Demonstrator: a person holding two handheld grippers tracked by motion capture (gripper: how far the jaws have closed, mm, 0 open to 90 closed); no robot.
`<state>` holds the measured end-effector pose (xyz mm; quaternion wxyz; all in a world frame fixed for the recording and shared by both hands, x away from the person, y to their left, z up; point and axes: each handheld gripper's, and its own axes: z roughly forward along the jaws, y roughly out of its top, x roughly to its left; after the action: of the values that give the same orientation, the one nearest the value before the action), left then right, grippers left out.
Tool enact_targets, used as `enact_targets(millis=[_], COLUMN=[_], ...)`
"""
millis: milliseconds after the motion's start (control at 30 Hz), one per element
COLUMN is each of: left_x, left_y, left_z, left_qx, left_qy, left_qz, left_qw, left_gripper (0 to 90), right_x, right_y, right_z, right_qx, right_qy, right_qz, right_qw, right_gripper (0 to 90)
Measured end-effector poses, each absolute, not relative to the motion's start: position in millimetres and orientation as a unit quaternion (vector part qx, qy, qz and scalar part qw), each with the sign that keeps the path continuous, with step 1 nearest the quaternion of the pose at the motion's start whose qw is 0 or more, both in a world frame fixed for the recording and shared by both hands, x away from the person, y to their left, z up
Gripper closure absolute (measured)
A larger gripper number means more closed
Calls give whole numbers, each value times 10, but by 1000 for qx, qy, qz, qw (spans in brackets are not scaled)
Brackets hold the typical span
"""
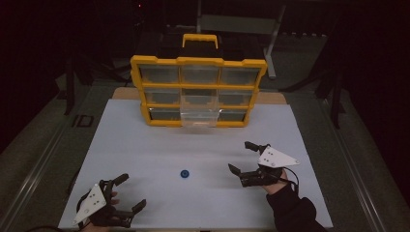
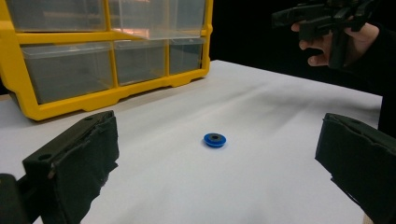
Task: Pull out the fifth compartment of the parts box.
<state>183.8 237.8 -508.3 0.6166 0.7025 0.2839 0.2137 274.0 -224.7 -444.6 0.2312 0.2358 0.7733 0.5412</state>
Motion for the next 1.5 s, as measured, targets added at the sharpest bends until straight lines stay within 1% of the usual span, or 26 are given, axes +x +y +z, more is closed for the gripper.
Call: enact_targets(millis=[67, 600, 933, 1200, 1267, 1500], left_x=[1838, 1842, 1848, 1847, 1846, 1851], left_y=[2378, 2374, 2369, 2374, 2374, 2388], left_z=[-5083, -5087, -5089, -5089, -5087, -5089], left_qx=[702, 702, 702, 702, 702, 701], left_qy=[284, 286, 287, 287, 287, 288], left_qz=[214, 212, 210, 211, 212, 212], left_qw=[616, 617, 617, 617, 617, 617], left_gripper=[0, 0, 0, 0, 0, 0], right_x=[2724, 2535, 2398, 2299, 2268, 2222], right_y=[-2281, -2429, -2521, -2639, -2677, -2735], right_z=[-4469, -4769, -4893, -4929, -4931, -4959], right_qx=[238, 245, 245, 249, 253, 252], right_qy=[773, 766, 766, 759, 759, 764], right_qz=[543, 555, 546, 554, 548, 545], right_qw=[224, 210, 233, 235, 243, 238], right_gripper=[92, 92, 92, 93, 93, 93])
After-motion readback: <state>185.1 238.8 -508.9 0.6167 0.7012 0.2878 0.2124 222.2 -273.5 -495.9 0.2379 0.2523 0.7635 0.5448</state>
